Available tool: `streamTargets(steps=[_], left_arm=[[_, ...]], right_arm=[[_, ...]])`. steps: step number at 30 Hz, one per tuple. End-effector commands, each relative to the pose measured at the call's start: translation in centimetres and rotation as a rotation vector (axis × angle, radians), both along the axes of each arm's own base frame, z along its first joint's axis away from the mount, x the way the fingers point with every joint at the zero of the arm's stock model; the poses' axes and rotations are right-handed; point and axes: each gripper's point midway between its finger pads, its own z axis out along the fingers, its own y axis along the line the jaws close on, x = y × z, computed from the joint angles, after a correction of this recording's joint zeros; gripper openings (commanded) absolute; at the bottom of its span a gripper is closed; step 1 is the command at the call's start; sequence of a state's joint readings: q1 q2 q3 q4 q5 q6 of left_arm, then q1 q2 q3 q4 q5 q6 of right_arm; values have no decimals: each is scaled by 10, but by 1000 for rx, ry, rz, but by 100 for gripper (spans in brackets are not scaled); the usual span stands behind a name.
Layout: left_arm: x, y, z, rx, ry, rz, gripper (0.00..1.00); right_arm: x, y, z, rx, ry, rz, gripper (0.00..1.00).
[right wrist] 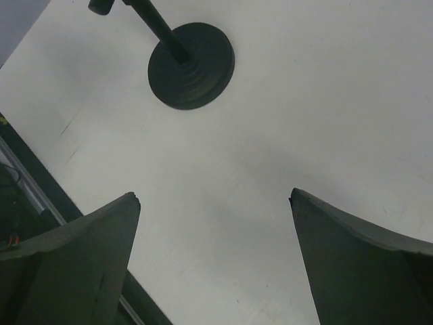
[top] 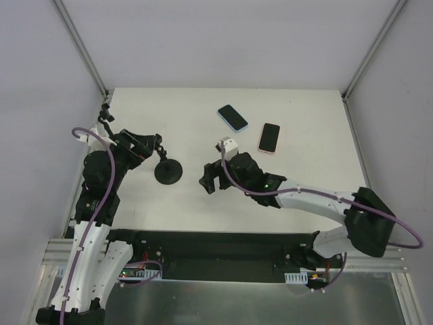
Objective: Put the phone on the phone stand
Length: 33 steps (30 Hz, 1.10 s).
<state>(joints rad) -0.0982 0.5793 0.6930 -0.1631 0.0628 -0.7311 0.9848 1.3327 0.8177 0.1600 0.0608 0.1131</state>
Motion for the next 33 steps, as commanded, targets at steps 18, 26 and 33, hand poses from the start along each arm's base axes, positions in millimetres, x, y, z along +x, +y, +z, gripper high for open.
streamTargets(steps=[18,26,33], left_arm=[[24,46,71,273,-14,178,99],[16,54,40,285,76,223,99],[16,55,34,273,98,233,99]], right_arm=[[98,170,3,11,-427,-85,96],[117,187,3,82,-479,-155,96],[129,196,9,107,-493,-202,78]])
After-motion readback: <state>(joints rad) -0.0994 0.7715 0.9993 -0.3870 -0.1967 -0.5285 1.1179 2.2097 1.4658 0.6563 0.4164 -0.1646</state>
